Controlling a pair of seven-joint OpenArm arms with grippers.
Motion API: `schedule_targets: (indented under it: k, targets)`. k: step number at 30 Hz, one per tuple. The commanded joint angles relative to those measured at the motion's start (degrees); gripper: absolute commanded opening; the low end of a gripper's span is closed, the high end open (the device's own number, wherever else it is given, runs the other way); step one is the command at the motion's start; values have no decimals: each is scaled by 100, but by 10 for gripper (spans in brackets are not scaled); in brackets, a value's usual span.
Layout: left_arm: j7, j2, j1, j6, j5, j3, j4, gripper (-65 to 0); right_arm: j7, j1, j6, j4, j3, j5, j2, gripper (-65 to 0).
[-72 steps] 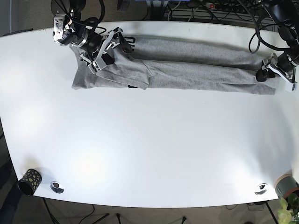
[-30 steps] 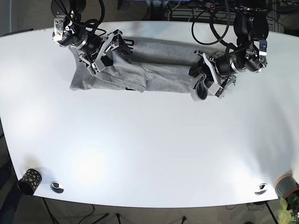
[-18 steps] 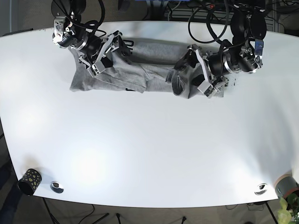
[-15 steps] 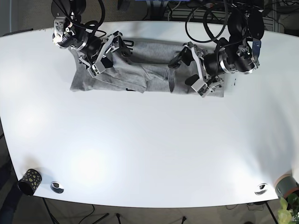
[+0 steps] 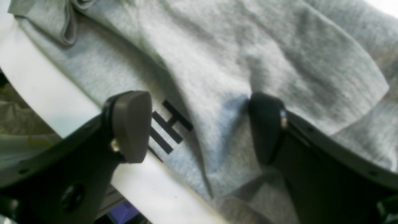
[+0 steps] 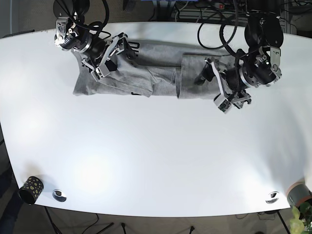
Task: Fold the T-shirt properly
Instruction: 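Grasp the strip's end with the left gripper and fold it toward the right gripper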
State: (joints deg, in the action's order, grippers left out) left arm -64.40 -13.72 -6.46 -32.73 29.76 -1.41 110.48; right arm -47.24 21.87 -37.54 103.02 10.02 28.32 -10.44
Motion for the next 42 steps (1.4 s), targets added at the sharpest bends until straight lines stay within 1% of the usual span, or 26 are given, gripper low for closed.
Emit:
schedule_targets:
  k: [1, 4, 7, 9, 13, 14, 16, 19, 22, 24, 26, 27, 29, 31, 33, 36, 38, 39, 42]
  targets:
    - [88, -39, 26, -28, -88, 22, 60, -181, 96, -29, -31, 304, 22, 92, -42, -192]
    - [97, -39, 35, -28, -246, 14, -160, -181, 61, -29, -31, 533, 22, 92, -42, -192]
    - [106, -31, 52, -28, -246, 31, -626, -181, 61, -29, -31, 718, 22, 92, -42, -192]
    - [203, -13, 105, -28, -246, 128, -916, -181, 61, -29, -31, 797, 22, 92, -42, -192]
    - [546, -39, 334, -28, -246, 954, -1294, -183, 61, -37, -31, 885, 31, 100, -42, -192]
    - [625, -48, 378, -28, -264, 1200, -1285, -197, 61, -37, -31, 893, 40, 100, -42, -192]
    - [686, -48, 430, -28, -273, 1429, -1276, -228, 52, -37, -31, 911, 163, 109, -42, -192]
    - [678, -39, 562, -28, -264, 1464, -1109, -267, 52, -55, -31, 911, 312, 417, -16, -192]
    - [678, -39, 598, -28, -264, 1341, -775, -269, 17, -64, -31, 911, 567, 874, -51, -192]
    - [669, -39, 571, -28, -246, 1200, -503, -268, -177, -73, -31, 911, 875, 1217, -60, -192]
    - [669, -39, 571, -28, -246, 1112, -362, -268, -344, -81, -57, 911, 1156, 1454, -60, -192]
    - [669, -48, 562, -28, -246, 1051, -292, -268, -432, -125, -57, 911, 1376, 1665, -60, -192]
    - [660, -57, 510, -37, -246, 945, -248, -268, -572, -213, -48, 902, 1648, 1911, -60, -192]
    - [572, -127, 343, -46, -237, 849, -212, -268, -792, -310, -39, 893, 2053, 2175, -60, -192]
    - [493, -268, 219, -221, -237, 814, -107, -268, -968, -380, -39, 885, 2475, 2324, -68, -192]
    - [493, -277, -18, -727, -237, 770, -1, -271, -1135, -433, -39, 867, 2993, 2386, -191, -192]
    - [493, -268, -159, -727, -237, 673, 16, -274, -1205, -477, -39, 735, 3248, 2395, -271, -192]
    - [493, -259, -211, -727, -237, 611, 16, -279, -1214, -486, -39, 647, 3354, 2412, -279, -192]
    - [554, -145, -343, -727, -273, 383, -10, -379, -1240, -574, -31, 137, 3741, 2606, -473, -192]
